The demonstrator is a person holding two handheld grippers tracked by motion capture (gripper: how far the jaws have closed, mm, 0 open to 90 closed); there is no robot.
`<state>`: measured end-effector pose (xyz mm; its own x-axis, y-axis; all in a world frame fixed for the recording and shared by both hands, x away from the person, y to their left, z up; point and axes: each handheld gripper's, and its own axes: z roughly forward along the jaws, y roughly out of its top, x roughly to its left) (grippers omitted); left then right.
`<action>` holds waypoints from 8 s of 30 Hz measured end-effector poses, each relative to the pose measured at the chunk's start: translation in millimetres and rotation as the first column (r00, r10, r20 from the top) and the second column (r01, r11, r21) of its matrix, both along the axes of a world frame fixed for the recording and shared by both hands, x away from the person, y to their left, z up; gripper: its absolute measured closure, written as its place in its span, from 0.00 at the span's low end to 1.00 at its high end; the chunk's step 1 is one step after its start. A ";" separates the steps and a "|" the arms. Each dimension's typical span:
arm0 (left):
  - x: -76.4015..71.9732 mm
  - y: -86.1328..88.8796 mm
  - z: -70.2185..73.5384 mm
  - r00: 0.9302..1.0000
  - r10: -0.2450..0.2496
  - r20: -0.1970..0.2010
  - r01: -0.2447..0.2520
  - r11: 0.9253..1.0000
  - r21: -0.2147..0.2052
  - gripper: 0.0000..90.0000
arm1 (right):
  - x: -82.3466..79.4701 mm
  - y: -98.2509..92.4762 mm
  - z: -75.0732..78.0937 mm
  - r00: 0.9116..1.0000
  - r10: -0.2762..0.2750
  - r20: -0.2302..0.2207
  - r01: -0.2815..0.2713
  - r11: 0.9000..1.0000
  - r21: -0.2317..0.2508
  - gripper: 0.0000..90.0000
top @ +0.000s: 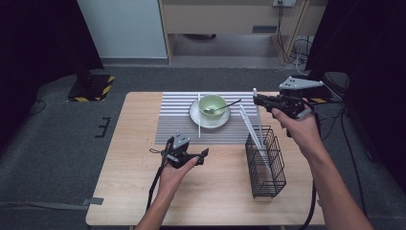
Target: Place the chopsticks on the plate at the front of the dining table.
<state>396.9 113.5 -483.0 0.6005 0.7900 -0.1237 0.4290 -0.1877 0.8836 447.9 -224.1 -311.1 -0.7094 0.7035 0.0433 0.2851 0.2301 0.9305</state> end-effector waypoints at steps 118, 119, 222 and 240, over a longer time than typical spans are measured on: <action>-12.8 -22.3 30.5 0.974 -0.220 0.053 0.227 0.952 -0.207 0.89 | -2.1 93.1 18.3 0.975 0.224 0.013 -0.215 0.917 0.337 0.93; -13.0 -22.5 30.5 0.974 -0.221 0.055 0.228 0.952 -0.206 0.90 | -2.0 93.1 18.1 0.975 0.223 0.012 -0.214 0.917 0.336 0.93; -1.4 12.7 35.0 0.994 0.035 0.105 -0.022 0.992 -0.122 0.96 | -13.2 -108.5 -82.3 0.951 -0.299 -0.078 0.308 0.936 0.173 0.26; 5.9 14.3 36.7 0.993 0.057 0.102 -0.043 0.990 -0.132 0.96 | -19.6 -132.0 -143.2 0.938 -0.310 -0.157 0.332 0.933 0.142 0.41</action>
